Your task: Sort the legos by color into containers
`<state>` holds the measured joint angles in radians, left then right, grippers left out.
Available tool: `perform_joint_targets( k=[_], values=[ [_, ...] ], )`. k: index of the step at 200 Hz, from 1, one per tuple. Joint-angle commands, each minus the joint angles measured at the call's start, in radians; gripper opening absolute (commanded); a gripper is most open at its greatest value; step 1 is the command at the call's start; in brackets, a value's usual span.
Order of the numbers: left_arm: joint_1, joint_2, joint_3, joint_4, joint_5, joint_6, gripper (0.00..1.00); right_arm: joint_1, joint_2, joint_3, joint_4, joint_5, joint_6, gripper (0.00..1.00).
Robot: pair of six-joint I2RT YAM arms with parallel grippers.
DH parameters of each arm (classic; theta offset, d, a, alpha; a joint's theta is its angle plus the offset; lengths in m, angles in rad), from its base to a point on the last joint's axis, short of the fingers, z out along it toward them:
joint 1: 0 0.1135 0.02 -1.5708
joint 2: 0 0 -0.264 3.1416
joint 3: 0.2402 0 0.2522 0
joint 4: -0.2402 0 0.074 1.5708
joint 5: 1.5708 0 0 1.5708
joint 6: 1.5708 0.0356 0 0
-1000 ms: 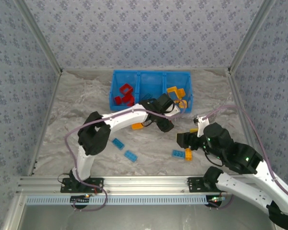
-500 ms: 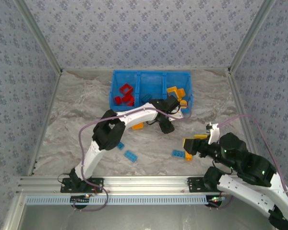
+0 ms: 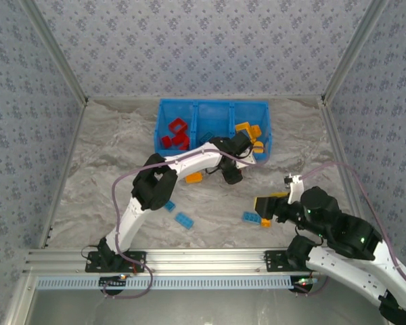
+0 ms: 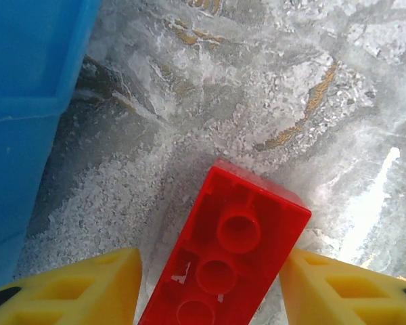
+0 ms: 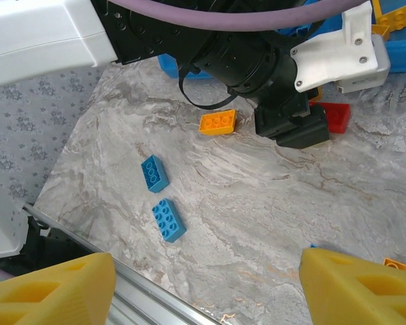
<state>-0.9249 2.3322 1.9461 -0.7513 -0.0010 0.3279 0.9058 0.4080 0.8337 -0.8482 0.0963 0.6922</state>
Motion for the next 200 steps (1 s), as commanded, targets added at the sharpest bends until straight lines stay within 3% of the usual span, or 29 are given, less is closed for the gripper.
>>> perform_joint_targets(
  k=[1, 22, 51, 107, 127, 171, 200],
  values=[
    [-0.009, -0.015, -0.044, 0.002, 0.005, -0.016, 0.58, 0.007, 0.017, -0.003, 0.032, -0.007, 0.001, 0.74],
    [-0.014, -0.014, -0.053, 0.016, -0.025, -0.026, 0.64, 0.007, 0.021, 0.0, 0.041, -0.009, 0.0, 0.74],
    [-0.016, -0.004, -0.023, 0.002, -0.018, -0.03, 0.64, 0.007, 0.022, -0.001, 0.04, -0.009, 0.001, 0.74],
    [-0.02, 0.004, -0.022, -0.011, 0.012, -0.063, 0.3, 0.006, 0.026, -0.004, 0.048, -0.003, -0.004, 0.74],
    [-0.023, -0.023, -0.05, 0.002, 0.01, -0.087, 0.25, 0.006, 0.032, -0.004, 0.048, -0.002, -0.011, 0.74],
    [-0.013, -0.272, -0.245, 0.121, -0.012, -0.251, 0.25, 0.007, 0.07, 0.004, 0.063, -0.032, -0.102, 0.73],
    [0.05, -0.505, -0.426, 0.174, -0.012, -0.42, 0.25, 0.054, 0.215, 0.033, 0.133, -0.057, -0.197, 0.71]
  ],
)
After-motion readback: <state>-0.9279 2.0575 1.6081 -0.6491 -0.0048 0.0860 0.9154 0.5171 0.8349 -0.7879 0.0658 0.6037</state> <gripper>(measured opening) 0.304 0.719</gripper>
